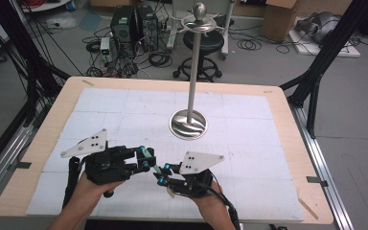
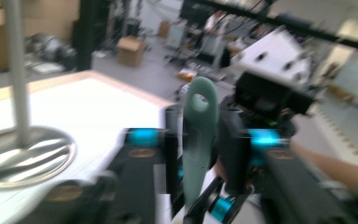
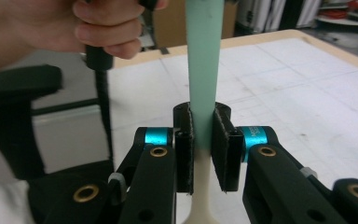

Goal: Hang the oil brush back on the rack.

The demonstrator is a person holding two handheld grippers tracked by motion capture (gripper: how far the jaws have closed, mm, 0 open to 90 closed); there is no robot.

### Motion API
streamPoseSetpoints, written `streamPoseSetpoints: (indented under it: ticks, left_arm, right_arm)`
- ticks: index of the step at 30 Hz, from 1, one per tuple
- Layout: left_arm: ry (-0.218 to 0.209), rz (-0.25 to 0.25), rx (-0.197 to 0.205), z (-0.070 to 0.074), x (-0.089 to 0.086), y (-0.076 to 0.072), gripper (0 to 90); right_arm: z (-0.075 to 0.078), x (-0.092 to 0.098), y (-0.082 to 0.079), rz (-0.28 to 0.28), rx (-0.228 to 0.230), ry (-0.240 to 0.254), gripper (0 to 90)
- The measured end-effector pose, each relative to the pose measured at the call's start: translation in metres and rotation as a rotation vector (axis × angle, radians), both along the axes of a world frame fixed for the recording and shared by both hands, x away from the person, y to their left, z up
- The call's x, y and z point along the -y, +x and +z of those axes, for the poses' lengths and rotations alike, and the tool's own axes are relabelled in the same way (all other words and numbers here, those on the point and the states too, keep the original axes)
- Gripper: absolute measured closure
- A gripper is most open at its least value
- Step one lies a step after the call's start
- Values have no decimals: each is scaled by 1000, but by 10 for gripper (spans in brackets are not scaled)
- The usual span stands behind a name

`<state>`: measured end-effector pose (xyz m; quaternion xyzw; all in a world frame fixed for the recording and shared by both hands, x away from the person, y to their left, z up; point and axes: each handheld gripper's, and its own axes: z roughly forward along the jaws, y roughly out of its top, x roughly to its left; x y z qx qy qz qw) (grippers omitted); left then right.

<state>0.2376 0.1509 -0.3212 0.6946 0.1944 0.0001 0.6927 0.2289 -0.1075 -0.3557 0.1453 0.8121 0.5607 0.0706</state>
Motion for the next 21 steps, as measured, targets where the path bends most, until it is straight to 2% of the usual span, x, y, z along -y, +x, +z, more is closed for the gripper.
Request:
streamPoseSetpoints:
  ticks: [1,2,4,5,8,11,17,21]
  left_arm:
    - [-14,-12,18,1,-2,0,568]
    - [-19,-20,21,1,-3,0,568]
    - [-50,-57,23,2,-5,1,538]
    - [-60,-72,29,2,-6,1,538]
    - [-75,-126,38,2,-6,1,547]
    - [-85,-164,31,1,-4,3,569]
    - [-90,-188,43,0,-4,4,652]
    - [-91,-211,31,-1,-3,5,669]
  right_arm:
    - [-1,1,1,43,-24,32,807]
    - [-1,1,1,43,-24,32,807]
    - [-3,3,4,99,-46,66,807]
    - [-5,3,4,127,-72,77,807]
    - [-9,4,7,174,-105,106,807]
    - [-15,5,9,235,-145,133,807]
    - [-18,6,11,300,-173,191,807]
    - [-19,5,12,323,-194,182,807]
